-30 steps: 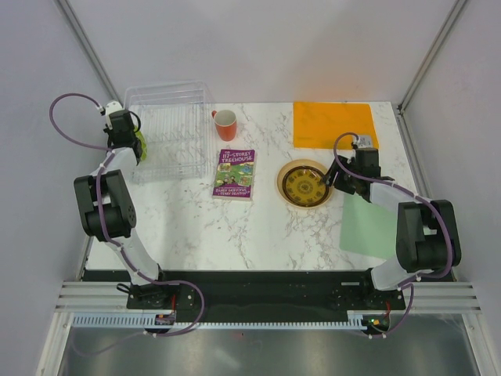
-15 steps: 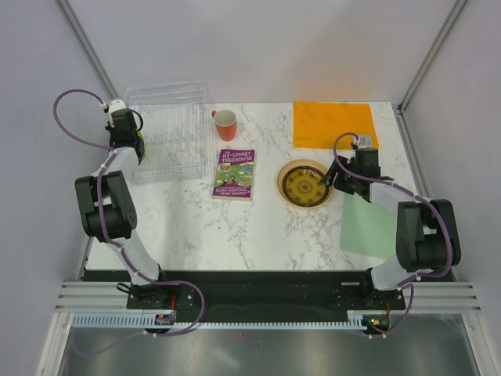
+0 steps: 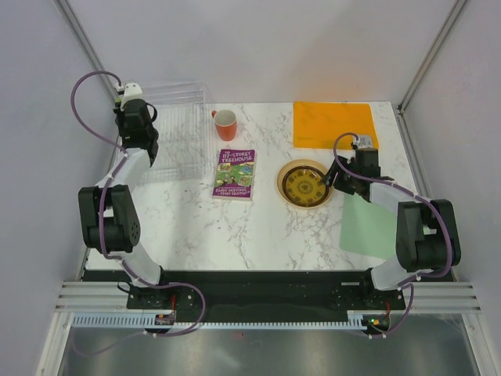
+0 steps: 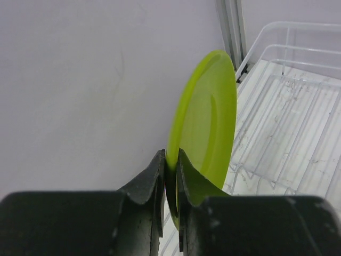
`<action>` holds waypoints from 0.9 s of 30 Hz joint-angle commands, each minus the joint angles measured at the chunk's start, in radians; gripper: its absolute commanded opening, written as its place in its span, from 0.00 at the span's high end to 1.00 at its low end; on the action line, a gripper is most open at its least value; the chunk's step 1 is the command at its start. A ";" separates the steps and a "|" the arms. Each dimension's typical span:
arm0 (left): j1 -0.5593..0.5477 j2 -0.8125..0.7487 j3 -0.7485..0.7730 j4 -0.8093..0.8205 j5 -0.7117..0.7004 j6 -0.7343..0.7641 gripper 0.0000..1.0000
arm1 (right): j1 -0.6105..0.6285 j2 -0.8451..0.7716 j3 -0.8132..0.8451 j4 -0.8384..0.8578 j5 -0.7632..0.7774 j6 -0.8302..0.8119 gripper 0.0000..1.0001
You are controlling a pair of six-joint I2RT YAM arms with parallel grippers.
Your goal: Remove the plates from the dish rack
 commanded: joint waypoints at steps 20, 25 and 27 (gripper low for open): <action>-0.238 -0.519 -0.307 -0.334 1.107 -0.731 0.98 | 0.153 -0.362 0.106 -0.042 -0.197 0.145 0.33; -0.309 -0.516 -0.404 -0.157 1.227 -0.888 0.98 | 0.268 -0.332 0.118 0.037 -0.226 0.209 0.33; -0.340 -0.519 -0.425 -0.131 1.220 -0.909 0.98 | 0.294 -0.319 0.120 0.059 -0.226 0.228 0.33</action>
